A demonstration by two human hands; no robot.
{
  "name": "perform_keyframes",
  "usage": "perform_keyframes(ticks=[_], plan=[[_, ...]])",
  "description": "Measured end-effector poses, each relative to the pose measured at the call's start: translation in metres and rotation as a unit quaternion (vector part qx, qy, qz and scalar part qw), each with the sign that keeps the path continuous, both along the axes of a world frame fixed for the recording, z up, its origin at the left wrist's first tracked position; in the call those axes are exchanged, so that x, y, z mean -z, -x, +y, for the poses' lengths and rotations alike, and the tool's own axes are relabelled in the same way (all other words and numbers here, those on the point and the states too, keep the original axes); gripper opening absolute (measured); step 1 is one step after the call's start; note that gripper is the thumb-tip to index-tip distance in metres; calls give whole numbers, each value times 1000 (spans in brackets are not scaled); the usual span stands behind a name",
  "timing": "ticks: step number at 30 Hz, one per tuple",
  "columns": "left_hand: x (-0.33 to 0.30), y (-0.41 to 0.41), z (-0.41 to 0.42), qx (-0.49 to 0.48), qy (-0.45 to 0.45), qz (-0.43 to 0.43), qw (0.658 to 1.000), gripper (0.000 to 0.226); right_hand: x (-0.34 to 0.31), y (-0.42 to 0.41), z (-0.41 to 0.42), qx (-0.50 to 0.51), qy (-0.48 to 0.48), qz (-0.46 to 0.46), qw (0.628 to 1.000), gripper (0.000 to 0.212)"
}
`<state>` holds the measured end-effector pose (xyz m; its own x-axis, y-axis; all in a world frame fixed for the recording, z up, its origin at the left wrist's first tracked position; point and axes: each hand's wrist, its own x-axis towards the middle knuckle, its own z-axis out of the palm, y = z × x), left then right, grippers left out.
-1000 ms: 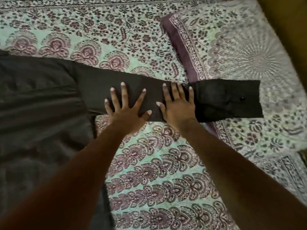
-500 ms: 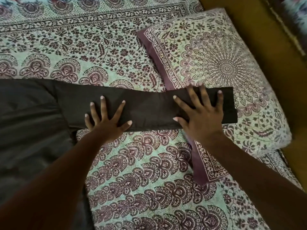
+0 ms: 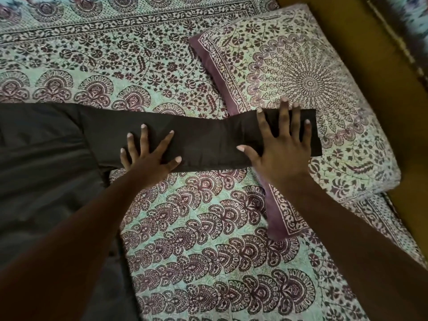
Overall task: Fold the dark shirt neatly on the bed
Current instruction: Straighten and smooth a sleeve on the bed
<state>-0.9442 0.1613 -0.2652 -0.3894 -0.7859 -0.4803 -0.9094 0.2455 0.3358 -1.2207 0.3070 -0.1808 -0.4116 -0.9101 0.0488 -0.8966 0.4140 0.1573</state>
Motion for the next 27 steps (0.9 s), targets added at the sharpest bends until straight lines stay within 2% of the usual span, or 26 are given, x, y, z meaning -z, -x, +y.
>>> perform_keyframes(ticks=[3, 5, 7, 10, 12, 15, 19, 21, 24, 27], plan=[[-3, -35, 3, -16, 124, 83, 989, 66, 0, -30, -2, -59, 14, 2, 998, 85], [-2, -75, 12, -39, 217, 81, 972, 63, 6, -53, -5, -90, -7, -17, 996, 85], [5, -119, 25, -95, 253, 53, 961, 63, 17, -76, -10, -122, -36, -44, 991, 84], [17, -169, 57, -153, 225, 8, 962, 72, 35, -115, -21, -186, -74, -106, 974, 77], [21, -186, 87, -108, 214, -24, 971, 78, 43, -145, -32, -241, -82, -153, 955, 73], [19, -182, 140, 12, 194, -42, 980, 83, 46, -197, -61, -331, -80, -202, 918, 72], [13, -171, 201, 116, 171, 19, 978, 81, 50, -263, -118, -435, -59, -197, 877, 75], [8, -175, 210, 123, 154, 85, 977, 69, 55, -292, -148, -465, -91, -163, 865, 80], [-4, -194, 190, 11, 189, 176, 966, 45, 70, -320, -174, -483, -150, -112, 855, 90], [-5, -229, 140, -114, 256, 137, 950, 42, 86, -316, -164, -535, -162, -63, 827, 89]])
